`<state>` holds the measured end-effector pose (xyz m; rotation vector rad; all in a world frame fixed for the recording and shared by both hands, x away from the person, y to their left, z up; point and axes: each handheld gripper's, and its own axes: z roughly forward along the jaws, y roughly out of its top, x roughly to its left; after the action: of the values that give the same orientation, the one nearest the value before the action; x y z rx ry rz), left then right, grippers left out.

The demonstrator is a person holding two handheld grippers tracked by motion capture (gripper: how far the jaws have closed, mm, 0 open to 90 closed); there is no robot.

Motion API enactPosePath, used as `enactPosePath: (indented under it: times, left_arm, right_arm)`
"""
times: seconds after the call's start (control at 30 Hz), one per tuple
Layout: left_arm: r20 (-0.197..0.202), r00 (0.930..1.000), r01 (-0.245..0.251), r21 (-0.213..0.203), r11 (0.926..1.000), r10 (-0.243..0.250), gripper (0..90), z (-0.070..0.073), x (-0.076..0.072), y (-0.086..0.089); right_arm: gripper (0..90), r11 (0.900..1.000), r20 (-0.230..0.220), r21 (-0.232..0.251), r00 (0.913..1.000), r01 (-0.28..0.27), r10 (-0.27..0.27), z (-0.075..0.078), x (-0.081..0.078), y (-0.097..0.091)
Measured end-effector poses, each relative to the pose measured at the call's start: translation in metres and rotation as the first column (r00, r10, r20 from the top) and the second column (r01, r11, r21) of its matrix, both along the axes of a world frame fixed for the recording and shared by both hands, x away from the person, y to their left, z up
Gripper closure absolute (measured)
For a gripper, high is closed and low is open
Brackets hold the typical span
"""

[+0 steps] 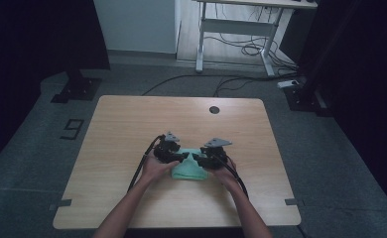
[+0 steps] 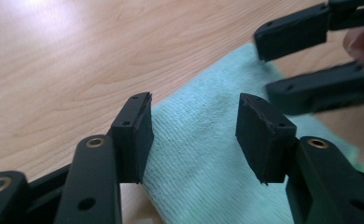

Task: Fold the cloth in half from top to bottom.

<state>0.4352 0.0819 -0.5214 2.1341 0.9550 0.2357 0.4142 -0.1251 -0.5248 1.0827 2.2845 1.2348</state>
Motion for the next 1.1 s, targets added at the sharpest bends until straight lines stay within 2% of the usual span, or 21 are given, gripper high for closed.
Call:
enactPosePath:
  times: [0.07,0.13,0.17,0.2,0.27,0.37,0.43,0.5,0.6,0.7,0.83,0.87,0.93,0.97,1.1]
  left_arm:
    - [-0.018,0.9998,-0.003,0.008,1.0,0.003,47.1,-0.007,0.003,0.001]
    - [-0.028,0.9996,-0.006,0.004,1.0,0.007,48.5,-0.013,0.005,0.002]
    - [-0.028,0.9996,-0.006,-0.006,1.0,0.006,49.4,-0.016,0.005,0.004]
    - [-0.021,0.9998,-0.005,-0.007,1.0,0.005,49.9,-0.017,0.004,0.004]
    - [-0.01,0.9999,0.002,-0.003,1.0,-0.002,50.1,-0.018,0.003,0.004]
    - [-0.011,0.9999,-0.001,0.001,1.0,0.001,50.0,-0.017,0.003,0.004]
    - [0.008,0.9999,-0.01,0.021,0.9997,0.01,48.0,-0.012,-0.001,0.003]
    - [0.054,0.9984,-0.018,0.029,0.9994,0.016,46.0,-0.004,-0.009,0.005]
    - [0.075,0.9972,0.007,0.017,0.9998,-0.008,45.5,0.007,-0.025,0.012]
    - [0.078,0.9963,0.035,0.024,0.9991,-0.036,45.1,0.01,-0.043,0.015]
    - [0.067,0.9953,0.066,0.065,0.9957,-0.07,44.7,0.004,-0.064,0.014]
    - [0.071,0.9944,0.072,0.09,0.9933,-0.078,44.7,0.001,-0.068,0.013]
    - [0.069,0.9938,0.077,0.135,0.9878,-0.087,44.5,-0.005,-0.071,0.011]
    - [0.06,0.9947,0.075,0.139,0.9874,-0.084,44.4,-0.009,-0.069,0.01]
    - [0.046,0.9971,0.056,0.107,0.9927,-0.061,45.5,-0.015,-0.061,0.01]
  right_arm:
    - [59.9,0.999,-0.009,-0.044,1.0,-0.005,0.004,-0.008,0.006,0.01]
    - [60.8,0.9975,-0.031,-0.07,0.9995,-0.003,0.001,-0.016,0.009,0.013]
    - [60.8,0.9981,-0.042,-0.061,0.9991,0.0,-0.002,-0.02,0.011,0.011]
    - [60.9,0.9995,-0.052,-0.03,0.9986,0.005,-0.007,-0.023,0.011,0.007]
    - [60.7,0.9998,-0.056,-0.014,0.9983,0.017,-0.018,-0.024,0.011,0.002]
    - [58.3,0.9994,-0.057,-0.021,0.9979,0.028,-0.03,-0.023,0.009,-0.001]
    - [54.3,0.9986,-0.052,-0.042,0.9981,0.031,-0.033,-0.021,0.007,-0.001]
    - [51.5,0.9982,-0.037,-0.051,0.9987,0.033,-0.035,-0.016,0.001,-0.002]
    - [49.6,0.9995,-0.008,-0.03,1.0,0.005,-0.005,-0.008,-0.016,-0.008]
    - [47.6,0.9977,0.003,-0.058,0.9994,-0.035,0.035,-0.008,-0.036,-0.012]
    - [43.3,0.994,-0.009,-0.084,0.9975,-0.071,0.07,-0.013,-0.057,-0.013]
    - [43.3,0.993,-0.013,-0.091,0.9971,-0.076,0.075,-0.015,-0.06,-0.012]
    - [43.3,0.9907,-0.025,-0.107,0.9964,-0.084,0.082,-0.02,-0.063,-0.011]
    - [43.3,0.9901,-0.029,-0.115,0.9965,-0.082,0.079,-0.022,-0.062,-0.01]
    - [44.7,0.9911,-0.028,-0.115,0.9975,-0.067,0.064,-0.026,-0.057,-0.008]
